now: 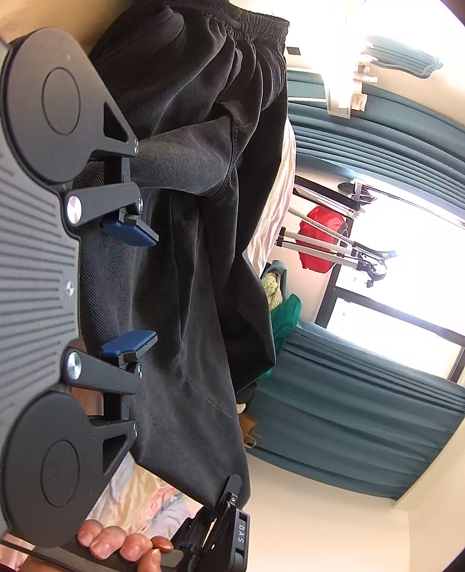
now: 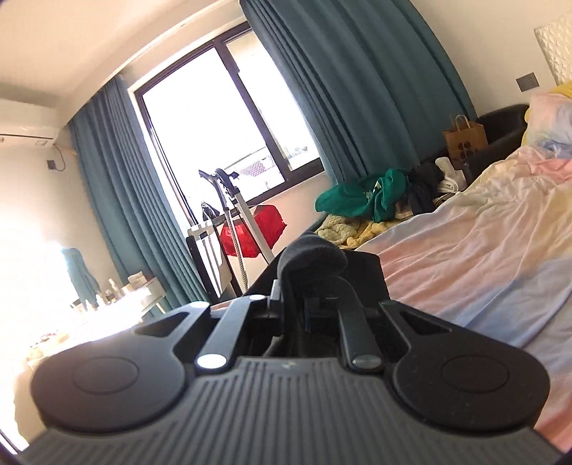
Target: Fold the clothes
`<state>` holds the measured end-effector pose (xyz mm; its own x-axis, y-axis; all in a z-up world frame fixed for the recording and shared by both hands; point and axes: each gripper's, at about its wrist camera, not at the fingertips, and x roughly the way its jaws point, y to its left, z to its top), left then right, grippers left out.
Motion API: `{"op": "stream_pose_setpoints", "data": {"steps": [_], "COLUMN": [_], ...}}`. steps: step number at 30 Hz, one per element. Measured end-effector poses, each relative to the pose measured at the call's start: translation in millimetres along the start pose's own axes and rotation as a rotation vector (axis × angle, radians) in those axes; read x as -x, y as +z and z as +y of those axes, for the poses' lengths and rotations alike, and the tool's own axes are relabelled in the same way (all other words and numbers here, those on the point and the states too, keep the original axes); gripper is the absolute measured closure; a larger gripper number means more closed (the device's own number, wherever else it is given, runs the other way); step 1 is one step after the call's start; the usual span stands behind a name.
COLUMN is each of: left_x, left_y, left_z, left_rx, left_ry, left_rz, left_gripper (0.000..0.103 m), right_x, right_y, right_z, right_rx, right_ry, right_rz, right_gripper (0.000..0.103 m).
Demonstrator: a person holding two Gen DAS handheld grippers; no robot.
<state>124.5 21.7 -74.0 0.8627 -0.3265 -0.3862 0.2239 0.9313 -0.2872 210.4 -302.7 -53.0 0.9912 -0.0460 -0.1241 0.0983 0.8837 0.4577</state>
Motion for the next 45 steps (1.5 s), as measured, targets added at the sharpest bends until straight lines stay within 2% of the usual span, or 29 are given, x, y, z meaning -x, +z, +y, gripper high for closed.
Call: {"op": "stream_pose_setpoints", "data": {"steps": [2, 5, 8, 10, 14, 17, 20, 22, 24, 26, 27, 29, 30, 34, 36, 38, 41, 42, 43, 45], "left_x": [0.5, 0.2, 0.1, 1.2, 3.1, 2.2, -1.7, -5.6, -9.1, -11.8, -12.7, -14.3, -14.7, -16.1, -16.7, -17.4, -18.4, -18.7, -19.2, -19.9], "left_y": [-0.9, -3.5, -6.4, -8.4, -12.3, -14.0, -17.4, -18.8, -18.5, -18.0, -18.0, -18.0, -17.6, -15.5, -14.5, -13.4, -11.9, -11.4, -11.4, -11.9], "left_z": [-1.0, -3.4, -5.6, -6.9, -9.1, -9.5, -8.2, -6.0, -4.4, -3.3, -2.6, -1.0, -0.5, 1.4, 2.3, 3.3, 4.7, 5.2, 5.5, 6.1], "left_rx": [-0.007, -0.02, -0.032, -0.042, -0.063, -0.084, -0.121, -0.122, -0.114, -0.118, -0.118, -0.117, -0.111, -0.083, -0.069, -0.055, -0.034, -0.028, -0.025, -0.021], "left_ry": [0.002, 0.007, 0.016, 0.027, 0.049, 0.071, 0.101, 0.113, 0.115, 0.117, 0.118, 0.118, 0.116, 0.108, 0.104, 0.099, 0.093, 0.091, 0.092, 0.093], "left_rz": [0.005, 0.015, 0.024, 0.025, 0.025, 0.026, 0.033, 0.042, 0.047, 0.045, 0.046, 0.049, 0.05, 0.054, 0.056, 0.058, 0.061, 0.062, 0.064, 0.068], "left_gripper": [0.048, 0.048, 0.048, 0.048, 0.048, 0.048, 0.048, 0.048, 0.048, 0.048, 0.048, 0.048, 0.048, 0.048, 0.048, 0.048, 0.048, 0.048, 0.048, 0.048], "right_x": [4.6, 3.8, -2.9, -0.6, 2.8, -8.1, -22.9, -23.5, -20.6, -14.5, -10.9, -1.8, 2.7, 16.0, 20.2, 15.1, -8.4, -16.3, -24.7, -48.4], "right_y": [-7.5, -37.0, -73.6, -78.6, -69.6, -78.0, -101.5, -110.4, -103.5, -87.7, -78.9, -57.1, -46.2, -4.9, 16.9, 31.7, 26.7, 24.6, 18.1, 0.0], "right_z": [-12.3, -53.8, -77.6, -80.2, -41.1, -16.5, -17.5, -25.9, -30.5, -33.7, -35.6, -45.2, -50.0, -80.9, -106.6, -130.0, -165.3, -176.8, -185.5, -195.8], "right_rx": [-0.078, -0.346, -0.514, -0.581, -0.372, -0.295, -0.351, -0.403, -0.422, -0.458, -0.477, -0.508, -0.523, -0.617, -0.647, -0.609, -0.556, -0.541, -0.563, -0.595], "right_ry": [-0.051, -0.135, -0.151, -0.092, 0.064, 0.155, 0.112, 0.068, 0.055, 0.095, 0.119, 0.189, 0.224, 0.333, 0.34, 0.259, 0.094, 0.041, 0.013, 0.014], "right_rz": [0.092, 0.356, 0.583, 0.607, 0.563, 0.618, 0.784, 0.843, 0.854, 0.831, 0.814, 0.764, 0.739, 0.632, 0.535, 0.471, 0.471, 0.469, 0.467, 0.516], "right_gripper": [0.09, 0.089, 0.087, 0.086, 0.086, 0.086, 0.086, 0.086, 0.082, 0.063, 0.058, 0.036, 0.035, 0.035, 0.035, 0.035, 0.036, 0.04, 0.051, 0.062]}}
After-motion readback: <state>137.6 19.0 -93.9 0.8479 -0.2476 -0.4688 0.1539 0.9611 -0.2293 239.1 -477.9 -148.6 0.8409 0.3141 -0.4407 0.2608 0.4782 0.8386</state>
